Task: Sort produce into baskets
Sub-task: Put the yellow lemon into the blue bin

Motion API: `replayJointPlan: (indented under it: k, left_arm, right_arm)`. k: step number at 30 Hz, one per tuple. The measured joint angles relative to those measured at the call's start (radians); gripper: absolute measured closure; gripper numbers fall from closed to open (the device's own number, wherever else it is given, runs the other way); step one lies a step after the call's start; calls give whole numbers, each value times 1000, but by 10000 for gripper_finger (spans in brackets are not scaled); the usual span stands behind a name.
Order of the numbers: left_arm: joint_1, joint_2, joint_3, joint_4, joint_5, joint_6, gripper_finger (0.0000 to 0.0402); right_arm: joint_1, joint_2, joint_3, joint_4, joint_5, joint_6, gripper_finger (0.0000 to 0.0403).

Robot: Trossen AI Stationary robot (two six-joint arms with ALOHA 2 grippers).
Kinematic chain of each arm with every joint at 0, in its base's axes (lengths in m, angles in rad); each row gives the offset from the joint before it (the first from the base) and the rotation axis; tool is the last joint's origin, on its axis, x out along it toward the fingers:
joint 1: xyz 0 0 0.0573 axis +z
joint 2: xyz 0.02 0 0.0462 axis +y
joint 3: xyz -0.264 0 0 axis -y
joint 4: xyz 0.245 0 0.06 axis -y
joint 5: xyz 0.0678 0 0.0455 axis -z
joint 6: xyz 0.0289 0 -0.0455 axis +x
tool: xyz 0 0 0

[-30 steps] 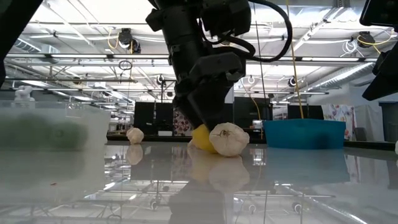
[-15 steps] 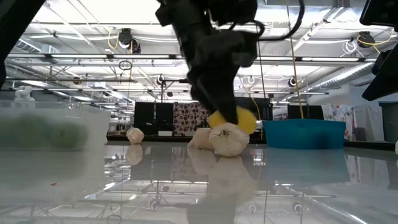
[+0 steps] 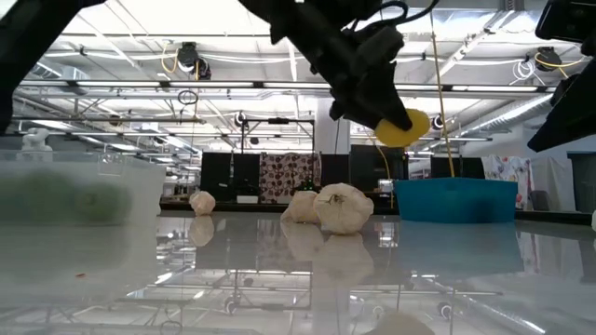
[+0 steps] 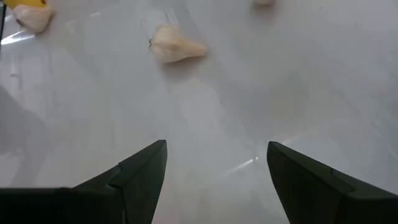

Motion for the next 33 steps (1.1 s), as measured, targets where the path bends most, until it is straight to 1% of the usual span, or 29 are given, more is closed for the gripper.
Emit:
replayJointPlan:
  k: [5,10,12,15,18,25,27,30,33]
  left_arm:
    - [46,0,0,111,62,0,233]
    - [96,12,1,251,68,3,233]
    - [114,16,4,275,68,-2,233]
    - [130,38,39,348,70,-1,233]
    - [140,86,91,374,75,-1,233]
    - [160,261,267,368,81,-4,233]
    - [166,298,290,366,78,-4,231]
    - [172,327,303,353,3,-3,212]
    - [188,326,309,349,9,-3,180]
  right_arm:
    - [0,0,0,-13,10,-25,133]
    - [0,0,0,-18,30,-19,133]
    - [0,0,0,-13,30,-2,133]
    - [0,0,0,-12,30,22,133]
    - [-1,0,0,-13,30,43,133]
    - [-16,0,1,-14,29,62,133]
    - [-23,0,1,-14,30,63,133]
    - [-30,0,1,-12,23,63,133]
    - [-31,0,1,-4,23,63,133]
